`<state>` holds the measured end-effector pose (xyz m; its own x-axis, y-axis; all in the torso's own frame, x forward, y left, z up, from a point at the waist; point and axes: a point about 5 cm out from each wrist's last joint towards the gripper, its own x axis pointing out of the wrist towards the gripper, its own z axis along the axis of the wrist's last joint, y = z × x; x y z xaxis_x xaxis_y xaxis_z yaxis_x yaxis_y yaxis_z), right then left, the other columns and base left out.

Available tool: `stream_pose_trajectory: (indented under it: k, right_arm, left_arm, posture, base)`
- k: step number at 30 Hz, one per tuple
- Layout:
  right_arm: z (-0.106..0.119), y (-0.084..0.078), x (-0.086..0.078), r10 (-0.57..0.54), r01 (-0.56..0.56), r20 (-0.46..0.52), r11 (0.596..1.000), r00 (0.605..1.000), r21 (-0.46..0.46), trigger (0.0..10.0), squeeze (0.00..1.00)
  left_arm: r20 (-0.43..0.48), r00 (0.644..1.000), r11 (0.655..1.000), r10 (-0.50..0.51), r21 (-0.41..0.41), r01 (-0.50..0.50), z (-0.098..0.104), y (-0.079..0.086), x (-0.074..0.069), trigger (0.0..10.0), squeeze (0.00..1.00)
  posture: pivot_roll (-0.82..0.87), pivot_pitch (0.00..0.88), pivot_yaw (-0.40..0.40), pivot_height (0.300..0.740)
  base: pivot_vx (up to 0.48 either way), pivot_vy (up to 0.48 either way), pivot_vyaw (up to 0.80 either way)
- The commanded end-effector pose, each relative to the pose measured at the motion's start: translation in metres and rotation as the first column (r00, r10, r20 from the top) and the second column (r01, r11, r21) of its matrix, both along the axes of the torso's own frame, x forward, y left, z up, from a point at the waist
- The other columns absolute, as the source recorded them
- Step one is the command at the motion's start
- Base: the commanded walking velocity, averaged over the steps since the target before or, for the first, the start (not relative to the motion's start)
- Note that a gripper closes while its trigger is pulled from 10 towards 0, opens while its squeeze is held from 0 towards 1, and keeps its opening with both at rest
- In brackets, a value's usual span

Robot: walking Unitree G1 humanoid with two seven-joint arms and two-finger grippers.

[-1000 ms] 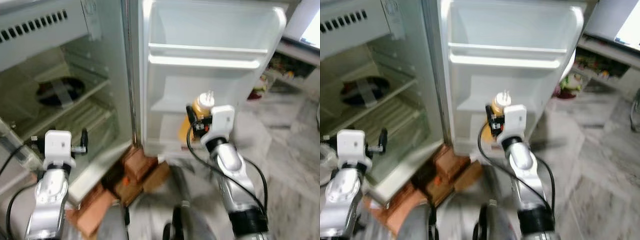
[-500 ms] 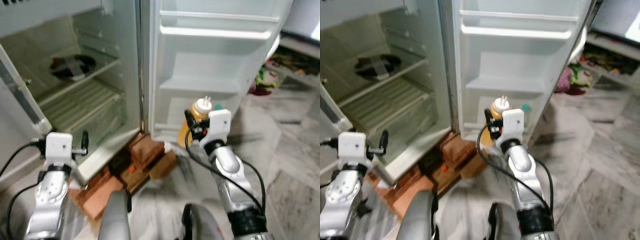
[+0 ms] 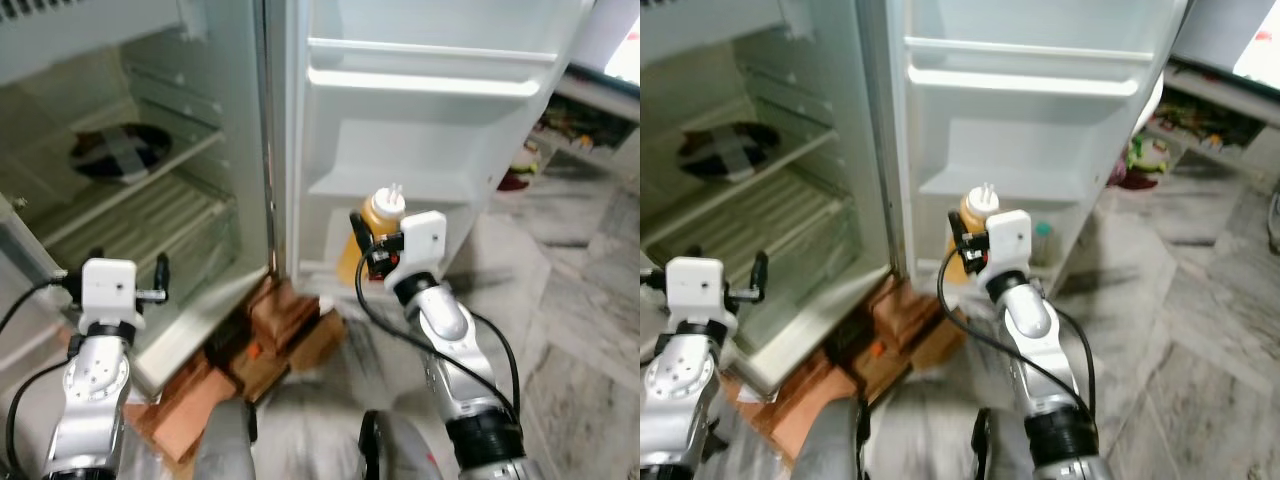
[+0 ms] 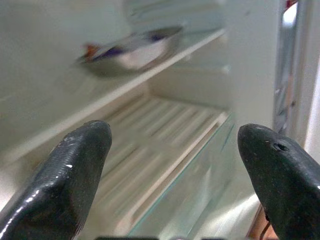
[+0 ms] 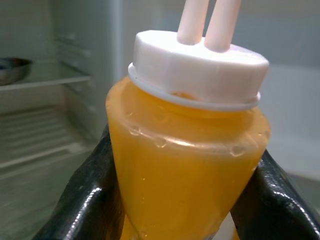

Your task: Restocking fridge

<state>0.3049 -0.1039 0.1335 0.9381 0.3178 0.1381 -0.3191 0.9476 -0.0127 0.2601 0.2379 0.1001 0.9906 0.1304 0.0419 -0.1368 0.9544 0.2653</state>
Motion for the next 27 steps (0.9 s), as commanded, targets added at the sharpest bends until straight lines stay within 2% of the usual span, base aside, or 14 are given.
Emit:
stream_pose_trajectory:
  k: [1, 14, 27]
  right_arm:
    - [0.0013, -0.0125, 0.0013, -0.034, 0.034, 0.012, 0.999, 0.999, -0.016, 10.0, 0.0]
    - [-0.001, -0.0111, 0.0005, -0.025, 0.025, 0.006, 0.999, 1.0, -0.025, 10.0, 0.0]
    - [-0.0027, -0.0093, -0.0006, -0.015, 0.015, 0.0, 1.0, 1.0, -0.027, 10.0, 0.0]
  left_arm:
    - [-0.003, 1.0, 1.0, -0.023, -0.002, 0.023, -0.0016, -0.0072, 0.0007, 10.0, 0.0]
    - [-0.002, 1.0, 1.0, -0.024, -0.005, 0.024, -0.0017, -0.0097, 0.0027, 10.0, 0.0]
    - [-0.016, 1.0, 0.999, -0.02, -0.026, 0.019, -0.0045, -0.0124, 0.0017, 10.0, 0.0]
  posture:
    - [0.09, 0.08, -0.05, 0.618]
    - [0.09, 0.08, -0.046, 0.618]
    - [0.09, 0.081, -0.046, 0.618]
  base:
    - [0.48, 0.0, 0.0]
    - [0.45, 0.0, 0.0]
    - [0.0, 0.0, 0.0]
